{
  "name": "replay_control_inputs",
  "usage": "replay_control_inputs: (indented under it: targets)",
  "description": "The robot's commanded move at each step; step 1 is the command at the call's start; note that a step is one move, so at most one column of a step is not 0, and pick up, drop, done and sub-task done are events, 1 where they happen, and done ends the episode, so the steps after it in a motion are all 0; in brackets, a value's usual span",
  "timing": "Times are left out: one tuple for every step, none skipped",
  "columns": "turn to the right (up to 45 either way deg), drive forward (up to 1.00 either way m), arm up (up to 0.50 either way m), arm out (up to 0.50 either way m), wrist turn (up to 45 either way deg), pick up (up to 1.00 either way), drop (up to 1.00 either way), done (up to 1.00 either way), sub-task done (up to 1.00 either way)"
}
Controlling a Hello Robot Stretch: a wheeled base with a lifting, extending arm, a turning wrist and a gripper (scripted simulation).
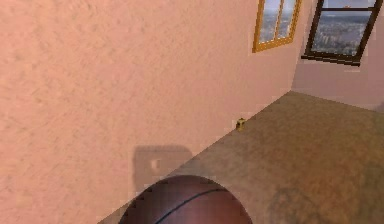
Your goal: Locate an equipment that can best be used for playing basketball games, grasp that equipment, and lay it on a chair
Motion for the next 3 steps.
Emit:
replay_control_inputs:
  targets:
    - [0.0,0.00,0.00,0.44,0.0,0.00,0.00,0.00,0.00]
    - [0.0,0.00,0.00,0.00,45.0,0.00,0.00,0.00,0.00]
    - [0.0,0.00,0.00,0.00,45.0,0.00,0.00,0.00,0.00]
